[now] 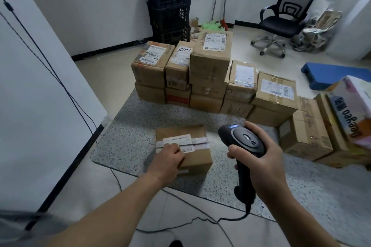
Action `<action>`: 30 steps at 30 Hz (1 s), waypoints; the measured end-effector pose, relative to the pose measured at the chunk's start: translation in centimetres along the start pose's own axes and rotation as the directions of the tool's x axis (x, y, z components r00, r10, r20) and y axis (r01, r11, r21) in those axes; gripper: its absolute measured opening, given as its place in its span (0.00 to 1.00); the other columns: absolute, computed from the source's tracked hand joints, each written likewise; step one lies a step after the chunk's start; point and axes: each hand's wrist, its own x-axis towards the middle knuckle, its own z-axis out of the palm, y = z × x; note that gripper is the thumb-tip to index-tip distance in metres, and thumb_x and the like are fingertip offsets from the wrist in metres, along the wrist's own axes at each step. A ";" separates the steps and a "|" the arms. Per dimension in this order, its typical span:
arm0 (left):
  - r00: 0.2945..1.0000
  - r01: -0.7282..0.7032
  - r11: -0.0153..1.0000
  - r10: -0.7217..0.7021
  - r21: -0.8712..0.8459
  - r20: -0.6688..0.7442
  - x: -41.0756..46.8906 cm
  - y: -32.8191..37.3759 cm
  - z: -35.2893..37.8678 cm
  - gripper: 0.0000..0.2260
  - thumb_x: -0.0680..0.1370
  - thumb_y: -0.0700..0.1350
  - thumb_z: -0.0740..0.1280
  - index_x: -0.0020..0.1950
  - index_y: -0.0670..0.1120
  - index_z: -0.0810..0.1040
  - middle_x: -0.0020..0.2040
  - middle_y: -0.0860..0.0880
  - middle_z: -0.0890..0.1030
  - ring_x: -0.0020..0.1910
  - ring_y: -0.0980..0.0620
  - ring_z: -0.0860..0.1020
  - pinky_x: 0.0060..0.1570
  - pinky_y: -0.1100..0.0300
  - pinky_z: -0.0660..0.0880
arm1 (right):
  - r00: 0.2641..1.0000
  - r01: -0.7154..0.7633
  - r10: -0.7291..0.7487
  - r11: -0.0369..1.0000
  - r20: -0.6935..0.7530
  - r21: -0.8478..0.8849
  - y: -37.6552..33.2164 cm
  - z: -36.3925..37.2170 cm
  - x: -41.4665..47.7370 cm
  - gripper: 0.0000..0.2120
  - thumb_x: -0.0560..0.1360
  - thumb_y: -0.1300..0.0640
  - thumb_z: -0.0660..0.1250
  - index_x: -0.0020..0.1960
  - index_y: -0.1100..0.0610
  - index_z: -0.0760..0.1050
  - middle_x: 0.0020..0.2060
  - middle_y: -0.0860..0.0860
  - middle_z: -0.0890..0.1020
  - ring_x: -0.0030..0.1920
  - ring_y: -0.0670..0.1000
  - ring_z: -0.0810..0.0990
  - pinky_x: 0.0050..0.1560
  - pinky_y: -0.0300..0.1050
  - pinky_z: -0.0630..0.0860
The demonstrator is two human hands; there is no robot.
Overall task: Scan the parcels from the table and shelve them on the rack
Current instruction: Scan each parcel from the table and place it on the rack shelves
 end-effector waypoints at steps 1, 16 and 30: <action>1.000 0.001 0.999 0.000 -0.036 0.013 0.1 -0.4 -0.2 0.17 0.78 0.49 0.70 0.66 0.47 0.77 0.66 0.47 0.72 0.65 0.47 0.68 0.61 0.55 0.71 | 1.000 -0.004 0.004 1.000 -0.008 -0.001 0.2 -0.1 0.0 0.42 0.57 0.46 0.79 0.71 0.48 0.75 0.54 0.47 0.84 0.51 0.55 0.86 0.48 0.52 0.84; 0.916 0.173 0.972 -0.219 0.161 0.335 5.3 -4.7 -3.2 0.67 0.55 0.65 0.82 0.81 0.59 0.40 0.78 0.43 0.56 0.75 0.39 0.58 0.72 0.45 0.65 | 0.996 -0.028 0.028 1.000 -0.085 -0.003 2.2 -0.4 -0.6 0.42 0.56 0.41 0.77 0.69 0.47 0.75 0.56 0.47 0.83 0.50 0.55 0.87 0.44 0.49 0.84; 0.987 0.112 0.972 -0.085 0.208 -0.136 0.9 3.2 -1.8 0.33 0.69 0.61 0.75 0.67 0.51 0.67 0.63 0.45 0.67 0.60 0.45 0.66 0.57 0.53 0.73 | 0.998 -0.035 0.035 0.999 -0.044 0.010 1.1 -0.8 -2.6 0.37 0.60 0.52 0.78 0.69 0.49 0.75 0.51 0.42 0.84 0.50 0.50 0.85 0.44 0.46 0.84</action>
